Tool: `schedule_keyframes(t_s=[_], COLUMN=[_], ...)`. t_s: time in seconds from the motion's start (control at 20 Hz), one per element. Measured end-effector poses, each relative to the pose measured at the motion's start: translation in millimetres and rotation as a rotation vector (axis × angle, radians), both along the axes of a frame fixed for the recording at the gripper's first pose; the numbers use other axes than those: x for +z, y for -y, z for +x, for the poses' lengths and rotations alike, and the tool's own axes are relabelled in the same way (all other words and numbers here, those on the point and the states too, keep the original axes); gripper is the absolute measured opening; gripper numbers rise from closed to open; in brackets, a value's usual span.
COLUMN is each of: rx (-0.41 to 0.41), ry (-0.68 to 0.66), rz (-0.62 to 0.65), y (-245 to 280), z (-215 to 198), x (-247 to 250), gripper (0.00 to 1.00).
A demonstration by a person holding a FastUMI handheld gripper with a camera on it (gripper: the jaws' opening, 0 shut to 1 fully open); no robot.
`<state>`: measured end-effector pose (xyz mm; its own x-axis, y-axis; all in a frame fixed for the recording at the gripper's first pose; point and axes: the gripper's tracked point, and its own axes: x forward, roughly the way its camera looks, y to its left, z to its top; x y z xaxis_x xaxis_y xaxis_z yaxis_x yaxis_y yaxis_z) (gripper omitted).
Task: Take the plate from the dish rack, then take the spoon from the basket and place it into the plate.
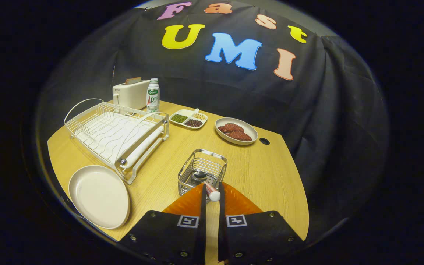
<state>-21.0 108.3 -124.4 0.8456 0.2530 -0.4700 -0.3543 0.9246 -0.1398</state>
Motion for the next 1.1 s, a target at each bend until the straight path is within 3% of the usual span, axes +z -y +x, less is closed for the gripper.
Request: schedule_keyframes(t_s=[0.05,0.1,0.3,0.65,1.1], rx=[0.042,0.039,0.044,0.001,-0.093], ry=[-0.005,0.012,0.01,0.023,0.085], rz=[0.018,-0.001,-0.019,-0.061,-0.085], y=[-8.0,-15.8,-18.5,-15.4,-19.4], z=[-6.4,-4.8,-7.2,-22.1,-70.5], x=[2.2,7.0,7.9,28.8,82.7], gripper=[0.13,0.04,0.04,0.04,0.04])
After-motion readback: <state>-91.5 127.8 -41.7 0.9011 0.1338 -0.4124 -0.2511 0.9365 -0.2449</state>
